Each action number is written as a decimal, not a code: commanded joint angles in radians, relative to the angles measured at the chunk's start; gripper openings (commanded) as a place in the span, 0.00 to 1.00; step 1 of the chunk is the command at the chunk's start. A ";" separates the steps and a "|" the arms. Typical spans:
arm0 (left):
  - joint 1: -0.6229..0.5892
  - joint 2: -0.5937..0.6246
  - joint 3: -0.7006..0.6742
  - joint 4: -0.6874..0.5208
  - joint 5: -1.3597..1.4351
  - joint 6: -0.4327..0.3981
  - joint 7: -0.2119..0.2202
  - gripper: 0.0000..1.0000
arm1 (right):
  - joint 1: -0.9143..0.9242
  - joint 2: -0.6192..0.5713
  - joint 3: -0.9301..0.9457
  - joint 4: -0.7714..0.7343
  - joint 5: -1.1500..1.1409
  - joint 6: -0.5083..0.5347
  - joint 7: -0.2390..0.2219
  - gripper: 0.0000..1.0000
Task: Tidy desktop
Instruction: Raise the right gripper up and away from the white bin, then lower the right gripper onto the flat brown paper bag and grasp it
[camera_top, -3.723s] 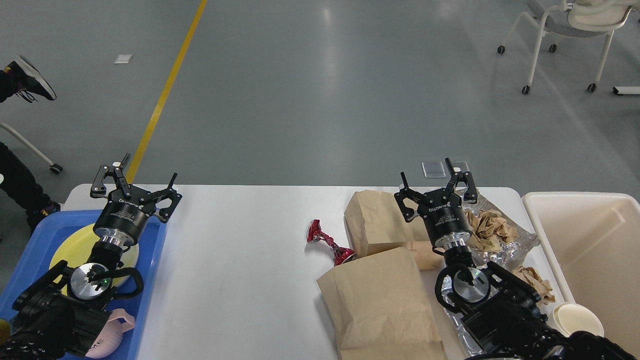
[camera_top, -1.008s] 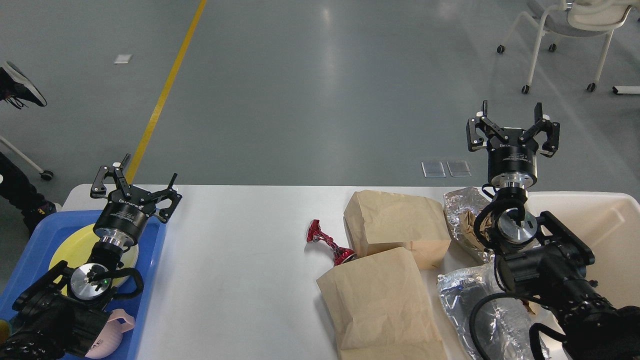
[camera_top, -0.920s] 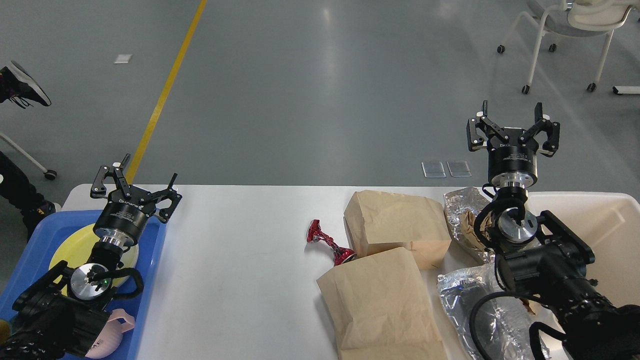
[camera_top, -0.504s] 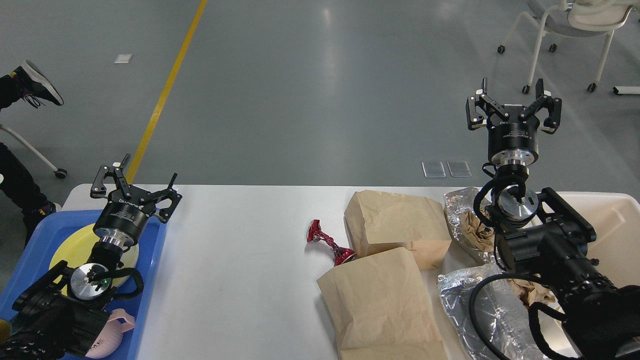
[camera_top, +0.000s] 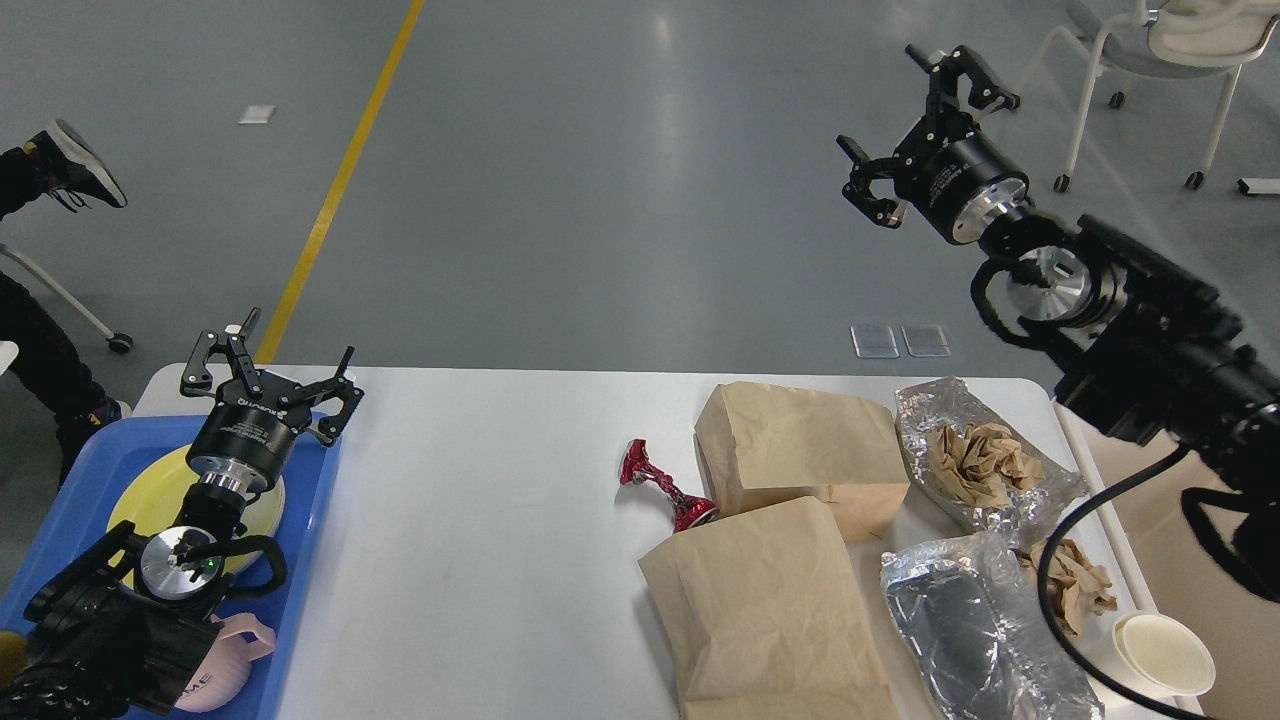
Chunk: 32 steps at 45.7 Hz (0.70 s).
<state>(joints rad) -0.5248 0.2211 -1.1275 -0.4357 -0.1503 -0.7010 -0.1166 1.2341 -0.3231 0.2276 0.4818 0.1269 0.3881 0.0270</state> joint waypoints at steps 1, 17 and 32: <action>0.002 0.000 0.000 0.000 0.000 -0.002 0.000 1.00 | 0.235 -0.079 -0.477 0.033 -0.170 0.101 -0.059 1.00; 0.002 0.000 0.000 0.000 0.000 -0.003 0.000 1.00 | 0.852 -0.197 -1.242 0.533 -0.351 0.308 -0.001 1.00; 0.002 0.000 0.000 0.000 0.000 -0.002 0.000 1.00 | 1.311 -0.217 -1.501 0.853 -0.475 0.572 0.228 1.00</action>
<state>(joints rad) -0.5230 0.2208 -1.1275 -0.4357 -0.1503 -0.7037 -0.1166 2.4420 -0.5285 -1.2475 1.2729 -0.3454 0.9420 0.2348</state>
